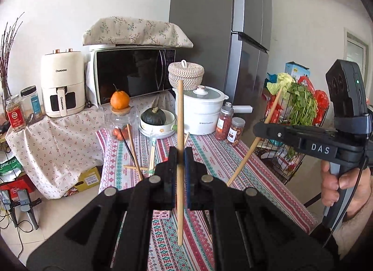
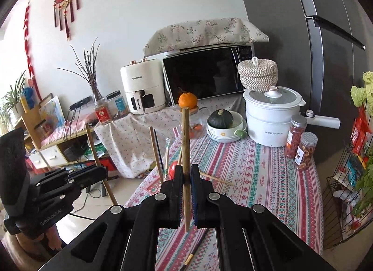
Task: Organize utensils
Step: 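Lower both wooden chopsticks into the pink basket and open both tools, then withdraw both open tools from the pink basket, then grasp the loose wooden chopstick with the right tool while the left tool moves to the black chopstick, then grasp the black chopstick with the left tool while the right tool lifts the wooden chopstick, then carry both held chopsticks up over the pink basket, then lower both chopsticks into the pink basket and open both tools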
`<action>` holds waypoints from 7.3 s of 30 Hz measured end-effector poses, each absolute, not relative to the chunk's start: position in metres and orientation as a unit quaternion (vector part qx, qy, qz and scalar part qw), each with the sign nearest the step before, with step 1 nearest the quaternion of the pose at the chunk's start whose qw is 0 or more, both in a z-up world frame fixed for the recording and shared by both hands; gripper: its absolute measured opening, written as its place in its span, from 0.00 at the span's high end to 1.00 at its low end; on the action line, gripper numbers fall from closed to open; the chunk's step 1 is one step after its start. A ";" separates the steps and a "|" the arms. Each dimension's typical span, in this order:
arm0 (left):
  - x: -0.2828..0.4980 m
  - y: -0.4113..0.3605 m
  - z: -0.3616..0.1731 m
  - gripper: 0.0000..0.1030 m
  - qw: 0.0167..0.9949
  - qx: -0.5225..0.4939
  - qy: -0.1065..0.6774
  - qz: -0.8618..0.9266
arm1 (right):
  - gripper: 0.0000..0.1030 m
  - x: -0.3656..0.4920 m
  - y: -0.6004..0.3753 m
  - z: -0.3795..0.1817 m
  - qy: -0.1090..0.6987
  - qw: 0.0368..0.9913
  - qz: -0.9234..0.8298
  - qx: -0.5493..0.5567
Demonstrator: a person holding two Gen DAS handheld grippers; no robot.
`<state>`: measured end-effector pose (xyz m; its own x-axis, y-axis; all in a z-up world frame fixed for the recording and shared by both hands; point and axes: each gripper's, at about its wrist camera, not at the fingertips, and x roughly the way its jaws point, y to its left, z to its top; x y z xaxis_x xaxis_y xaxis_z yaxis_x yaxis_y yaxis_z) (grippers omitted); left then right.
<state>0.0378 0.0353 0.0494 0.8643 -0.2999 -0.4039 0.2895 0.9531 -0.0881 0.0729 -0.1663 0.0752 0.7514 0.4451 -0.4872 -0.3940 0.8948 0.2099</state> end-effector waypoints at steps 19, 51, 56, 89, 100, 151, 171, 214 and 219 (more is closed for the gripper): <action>0.115 0.053 0.011 0.93 0.978 -0.013 0.173 -0.118 | 0.94 0.134 -0.095 0.037 0.256 0.933 0.252 0.041; 0.107 0.097 -0.048 0.03 0.941 -0.066 0.324 -0.071 | 0.23 0.164 -0.195 -0.049 0.398 0.900 0.127 0.126; 0.101 0.103 -0.073 0.03 0.927 -0.059 0.364 -0.063 | 0.20 0.166 -0.187 -0.092 0.447 0.882 0.111 0.097; 0.086 0.035 -0.118 0.03 0.852 -0.036 0.481 -0.202 | 0.93 0.282 -0.144 -0.179 0.423 0.857 0.261 -0.137; 0.074 -0.013 -0.106 0.20 0.850 0.017 0.459 -0.256 | 0.96 0.235 -0.212 -0.169 0.526 0.822 0.185 -0.116; 0.154 -0.098 -0.102 0.95 0.887 0.001 0.446 -0.122 | 0.95 0.111 -0.253 -0.123 0.516 0.831 0.160 -0.133; 0.049 -0.041 -0.001 0.95 0.934 0.003 0.288 -0.211 | 0.95 0.052 -0.233 0.026 0.297 0.950 0.081 -0.049; 0.057 0.050 0.075 0.95 0.987 -0.005 0.110 -0.117 | 0.95 0.065 -0.129 0.126 0.189 0.958 0.217 0.013; 0.071 0.047 0.067 0.95 0.986 0.007 0.117 -0.115 | 0.95 0.081 -0.117 0.113 0.194 0.952 0.237 0.023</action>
